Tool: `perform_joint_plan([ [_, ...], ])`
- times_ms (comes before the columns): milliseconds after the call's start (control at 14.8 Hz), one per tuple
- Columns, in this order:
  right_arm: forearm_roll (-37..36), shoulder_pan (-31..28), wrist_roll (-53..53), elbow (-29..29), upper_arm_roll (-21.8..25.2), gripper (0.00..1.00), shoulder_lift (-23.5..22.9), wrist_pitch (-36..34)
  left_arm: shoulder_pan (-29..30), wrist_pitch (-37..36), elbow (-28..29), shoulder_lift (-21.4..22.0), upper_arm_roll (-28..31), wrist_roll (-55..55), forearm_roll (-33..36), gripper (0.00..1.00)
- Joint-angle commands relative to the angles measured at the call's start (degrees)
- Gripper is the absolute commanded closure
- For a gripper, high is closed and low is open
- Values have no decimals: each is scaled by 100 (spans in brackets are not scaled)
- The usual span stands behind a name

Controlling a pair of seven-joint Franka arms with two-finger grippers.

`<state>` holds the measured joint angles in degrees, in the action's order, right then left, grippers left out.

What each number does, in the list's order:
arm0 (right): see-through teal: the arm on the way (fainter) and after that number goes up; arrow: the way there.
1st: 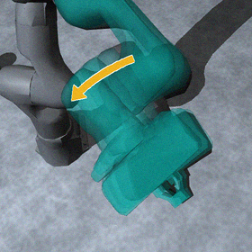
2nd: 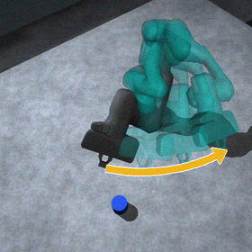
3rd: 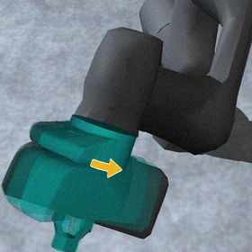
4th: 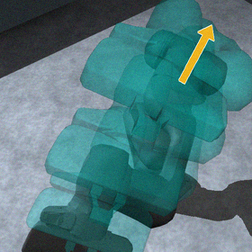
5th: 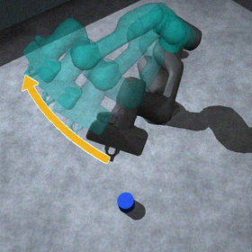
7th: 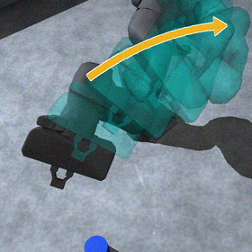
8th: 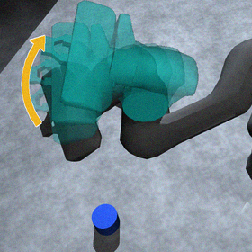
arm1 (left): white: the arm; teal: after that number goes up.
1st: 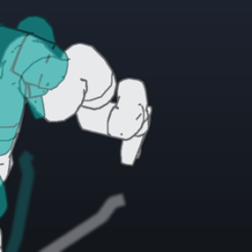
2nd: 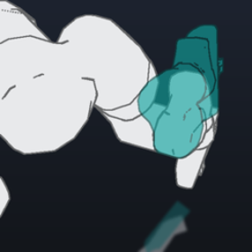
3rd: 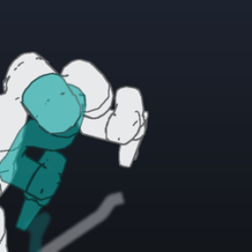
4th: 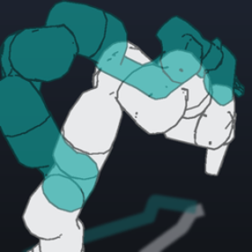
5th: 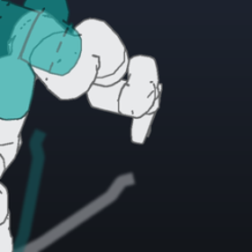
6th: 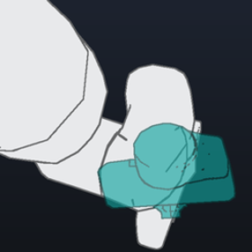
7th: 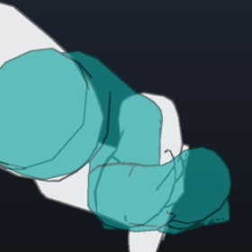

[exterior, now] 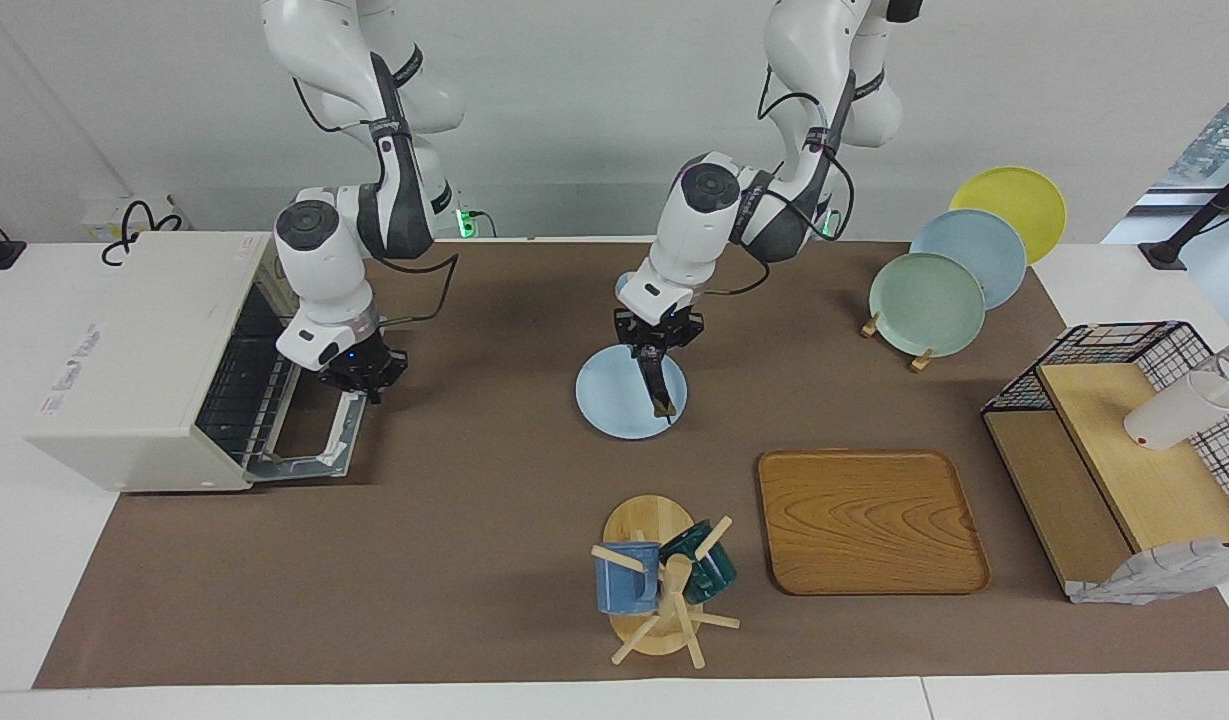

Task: Put eggplant into oven
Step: 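Carry the eggplant toward the plate while the right gripper comes to meet it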

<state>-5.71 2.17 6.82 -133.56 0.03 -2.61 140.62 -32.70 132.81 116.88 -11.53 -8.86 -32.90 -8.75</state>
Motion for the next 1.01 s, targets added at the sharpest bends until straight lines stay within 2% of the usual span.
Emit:
perform_joint_plan([
  [0,-141,-129,-128,-364,76,100,33,360,-307,490,37,-313,113,-207,-118,100],
  [270,-132,-24,-277,-355,50,100,-29,378,-325,597,19,-455,113,-225,-109,100],
  [539,-132,537,-944,-101,50,100,-134,317,-325,588,2,-464,113,-173,-83,99],
  [606,-132,626,-1085,-30,50,100,-143,282,-325,579,-7,-464,121,-172,-48,1],
  [809,-123,837,-1200,312,50,100,-196,-174,-220,291,-121,-254,139,-76,-48,0],
  [876,-106,916,-1209,418,50,77,-222,-297,-106,19,-278,-201,156,-32,-48,0],
  [943,-53,1004,-1227,567,50,64,-240,-490,86,-323,-471,-139,148,46,-48,0],
])
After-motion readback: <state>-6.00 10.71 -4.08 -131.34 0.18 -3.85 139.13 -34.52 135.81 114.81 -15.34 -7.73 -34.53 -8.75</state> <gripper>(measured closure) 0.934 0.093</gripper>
